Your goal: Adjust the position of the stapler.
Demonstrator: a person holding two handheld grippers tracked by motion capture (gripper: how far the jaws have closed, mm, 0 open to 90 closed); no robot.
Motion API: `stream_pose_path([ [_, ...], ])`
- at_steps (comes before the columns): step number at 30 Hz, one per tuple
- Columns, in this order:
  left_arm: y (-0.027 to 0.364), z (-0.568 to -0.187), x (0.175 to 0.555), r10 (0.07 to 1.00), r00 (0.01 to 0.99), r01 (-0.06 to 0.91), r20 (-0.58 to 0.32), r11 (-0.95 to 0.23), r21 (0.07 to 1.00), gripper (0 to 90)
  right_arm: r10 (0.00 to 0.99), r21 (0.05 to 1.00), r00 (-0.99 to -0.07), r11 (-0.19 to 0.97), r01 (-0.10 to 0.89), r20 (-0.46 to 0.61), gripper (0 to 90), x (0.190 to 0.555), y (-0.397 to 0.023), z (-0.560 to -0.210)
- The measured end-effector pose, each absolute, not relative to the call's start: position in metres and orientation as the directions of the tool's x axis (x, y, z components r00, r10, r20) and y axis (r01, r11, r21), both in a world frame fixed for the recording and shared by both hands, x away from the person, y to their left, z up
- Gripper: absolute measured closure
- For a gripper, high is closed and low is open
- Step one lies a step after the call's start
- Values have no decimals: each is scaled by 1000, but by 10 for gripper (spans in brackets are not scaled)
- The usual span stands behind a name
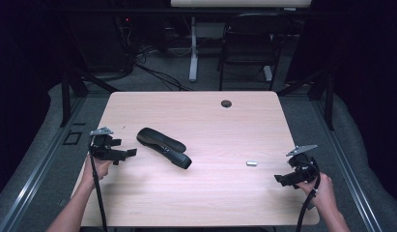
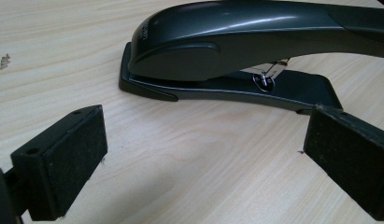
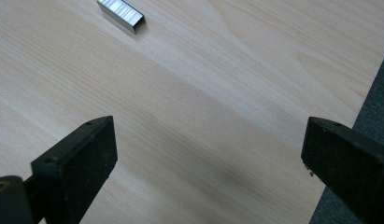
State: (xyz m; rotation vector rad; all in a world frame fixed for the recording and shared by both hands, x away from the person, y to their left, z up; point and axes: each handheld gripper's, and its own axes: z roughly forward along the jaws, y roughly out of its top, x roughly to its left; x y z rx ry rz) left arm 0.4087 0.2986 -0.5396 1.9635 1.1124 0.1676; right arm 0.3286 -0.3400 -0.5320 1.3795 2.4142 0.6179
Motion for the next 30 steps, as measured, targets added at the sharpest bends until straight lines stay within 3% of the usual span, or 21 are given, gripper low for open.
stream_pose_path([
  [11, 298, -535, 410, 792, 556, 662, -251, -239, 711, 2, 853, 475, -520, 470, 744, -30, 38, 328, -335, -532],
  [16, 300, -528, 411, 810, 535, 651, -242, -212, 729, 81, 852, 463, -522, 477, 747, -36, 57, 330, -333, -534],
  [20, 302, -521, 415, 830, 505, 638, -238, -172, 751, 178, 856, 467, -517, 470, 749, -31, 58, 329, -335, -535],
  [30, 298, -510, 426, 878, 451, 585, -164, -151, 797, 604, 854, 453, -518, 480, 752, -46, 79, 330, -334, -534],
])
